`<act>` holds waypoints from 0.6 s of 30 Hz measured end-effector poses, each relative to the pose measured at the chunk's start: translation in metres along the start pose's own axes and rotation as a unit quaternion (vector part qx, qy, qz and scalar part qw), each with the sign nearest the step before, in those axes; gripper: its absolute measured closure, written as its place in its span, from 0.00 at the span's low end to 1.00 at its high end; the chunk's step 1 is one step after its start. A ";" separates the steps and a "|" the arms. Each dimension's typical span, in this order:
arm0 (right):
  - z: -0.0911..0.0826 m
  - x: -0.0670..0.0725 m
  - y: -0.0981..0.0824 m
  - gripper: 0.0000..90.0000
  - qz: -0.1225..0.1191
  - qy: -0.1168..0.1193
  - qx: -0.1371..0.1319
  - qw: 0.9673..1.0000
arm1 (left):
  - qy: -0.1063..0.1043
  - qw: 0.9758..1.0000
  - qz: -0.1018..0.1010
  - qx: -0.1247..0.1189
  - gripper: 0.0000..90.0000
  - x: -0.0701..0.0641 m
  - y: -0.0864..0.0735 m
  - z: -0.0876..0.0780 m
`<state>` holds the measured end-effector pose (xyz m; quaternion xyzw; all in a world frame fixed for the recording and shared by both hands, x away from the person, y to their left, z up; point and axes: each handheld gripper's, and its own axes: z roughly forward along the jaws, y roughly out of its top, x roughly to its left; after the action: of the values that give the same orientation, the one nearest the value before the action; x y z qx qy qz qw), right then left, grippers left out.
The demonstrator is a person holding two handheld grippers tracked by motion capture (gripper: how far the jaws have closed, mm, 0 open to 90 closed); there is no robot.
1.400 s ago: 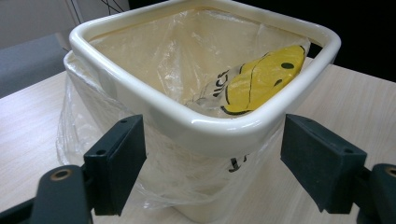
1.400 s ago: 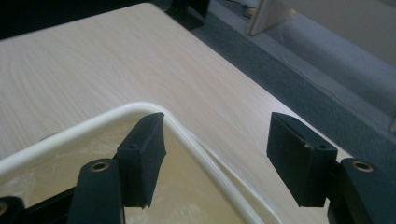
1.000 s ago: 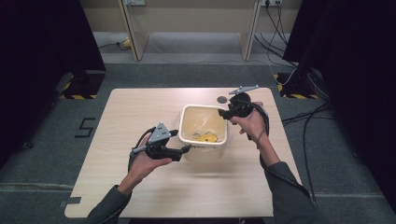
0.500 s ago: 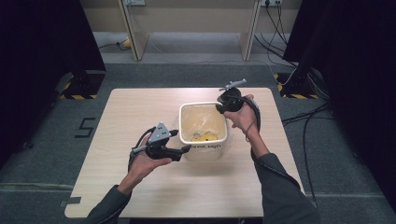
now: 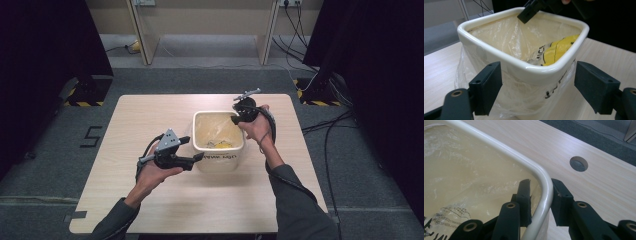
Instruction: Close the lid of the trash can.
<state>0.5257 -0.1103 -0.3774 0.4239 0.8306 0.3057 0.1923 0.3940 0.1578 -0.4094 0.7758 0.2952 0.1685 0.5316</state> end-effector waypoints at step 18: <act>0.009 0.001 -0.014 0.77 -0.017 -0.004 -0.023 1.000 | -0.011 0.997 -0.079 -0.021 0.20 0.023 0.006 0.004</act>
<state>0.5222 -0.1126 -0.3938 0.4060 0.8297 0.3201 0.2104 0.4158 0.1676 -0.4071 0.7408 0.3461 0.1237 0.5623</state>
